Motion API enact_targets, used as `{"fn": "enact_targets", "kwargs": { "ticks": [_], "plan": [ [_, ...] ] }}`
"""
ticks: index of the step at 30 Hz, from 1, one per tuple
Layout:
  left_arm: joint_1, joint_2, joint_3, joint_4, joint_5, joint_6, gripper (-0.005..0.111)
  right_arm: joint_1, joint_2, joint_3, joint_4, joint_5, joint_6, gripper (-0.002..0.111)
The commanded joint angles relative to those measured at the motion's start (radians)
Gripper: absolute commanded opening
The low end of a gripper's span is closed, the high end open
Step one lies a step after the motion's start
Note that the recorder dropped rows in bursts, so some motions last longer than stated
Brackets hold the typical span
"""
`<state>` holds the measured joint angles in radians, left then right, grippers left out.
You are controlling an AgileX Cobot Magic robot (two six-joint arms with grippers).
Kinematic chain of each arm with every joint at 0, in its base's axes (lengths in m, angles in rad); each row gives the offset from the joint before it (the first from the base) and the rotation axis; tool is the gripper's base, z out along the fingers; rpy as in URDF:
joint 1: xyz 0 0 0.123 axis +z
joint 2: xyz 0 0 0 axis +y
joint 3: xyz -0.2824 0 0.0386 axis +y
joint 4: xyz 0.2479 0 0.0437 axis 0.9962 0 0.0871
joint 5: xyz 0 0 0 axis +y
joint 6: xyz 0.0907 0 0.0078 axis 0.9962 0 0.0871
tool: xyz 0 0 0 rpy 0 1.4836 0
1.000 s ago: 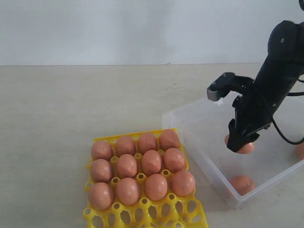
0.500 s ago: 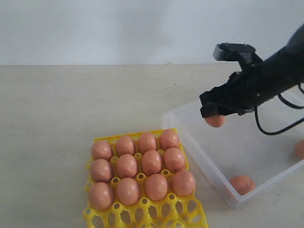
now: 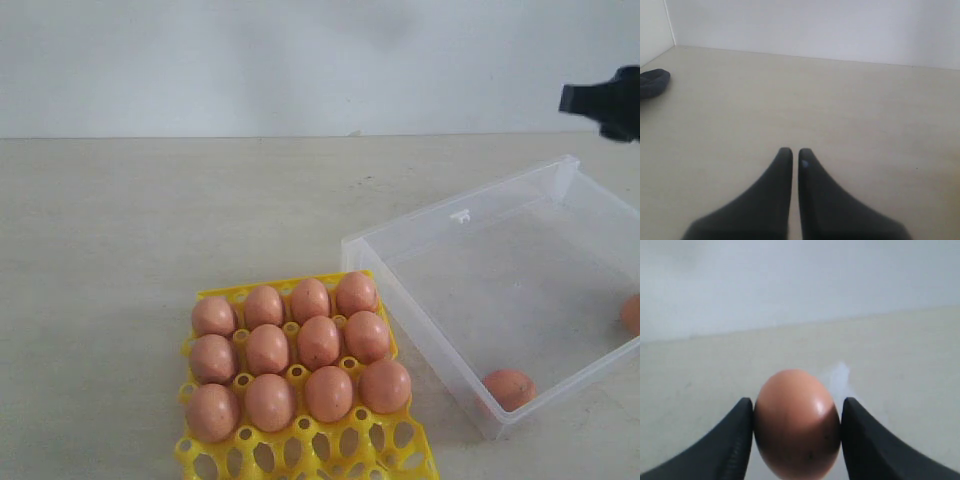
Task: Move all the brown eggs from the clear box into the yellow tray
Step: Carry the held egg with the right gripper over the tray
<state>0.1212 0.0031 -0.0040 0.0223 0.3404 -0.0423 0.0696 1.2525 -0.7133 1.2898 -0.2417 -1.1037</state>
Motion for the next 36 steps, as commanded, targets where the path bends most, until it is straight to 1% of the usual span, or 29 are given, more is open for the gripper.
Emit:
{"fn": "enact_targets", "kwargs": {
  "ticks": [1,3,5,8,13,17,19,21,23,24,26,29,32,36],
  "plan": [
    [-0.003,-0.003,0.004,0.0,-0.004,0.004,0.004,0.0,-0.086,-0.057,-0.181,-0.03,0.004,0.0],
    [-0.003,-0.003,0.004,0.0,-0.004,0.004,0.004,0.0,-0.108,-0.091,-0.286,-0.004,0.004,0.0],
    [-0.003,-0.003,0.004,0.0,-0.004,0.004,0.004,0.0,-0.115,-0.12,-0.337,0.011,0.004,0.0],
    [-0.003,-0.003,0.004,0.0,-0.004,0.004,0.004,0.0,-0.119,-0.149,-0.335,0.056,0.009,0.0],
    [-0.003,-0.003,0.004,0.0,-0.004,0.004,0.004,0.0,-0.119,-0.149,-0.335,0.136,0.046,0.0],
    [-0.003,-0.003,0.004,0.0,-0.004,0.004,0.004,0.0,-0.122,-0.149,-0.335,0.272,0.086,0.0],
    [-0.003,-0.003,0.004,0.0,-0.004,0.004,0.004,0.0,-0.122,-0.149,-0.315,0.309,0.095,0.0],
    [-0.003,-0.003,0.004,0.0,-0.004,0.004,0.004,0.0,-0.122,-0.149,-0.25,0.274,0.122,0.0],
    [-0.003,-0.003,0.004,0.0,-0.004,0.004,0.004,0.0,-0.122,-0.149,-0.176,0.19,0.157,0.0],
    [-0.003,-0.003,0.004,0.0,-0.004,0.004,0.004,0.0,-0.122,-0.149,-0.144,0.123,0.198,0.0],
    [-0.003,-0.003,0.004,0.0,-0.004,0.004,0.004,0.0,-0.122,-0.149,-0.131,0.034,0.339,0.0],
    [-0.003,-0.003,0.004,0.0,-0.004,0.004,0.004,0.0,-0.123,-0.149,-0.175,-0.074,0.581,0.0],
    [-0.003,-0.003,0.004,0.0,-0.004,0.004,0.004,0.0,-0.123,-0.174,-0.349,-0.137,0.83,0.0],
    [-0.003,-0.003,0.004,0.0,-0.004,0.004,0.004,0.0,-0.123,-0.221,-0.783,-0.234,1.215,0.0]
  ]
}}
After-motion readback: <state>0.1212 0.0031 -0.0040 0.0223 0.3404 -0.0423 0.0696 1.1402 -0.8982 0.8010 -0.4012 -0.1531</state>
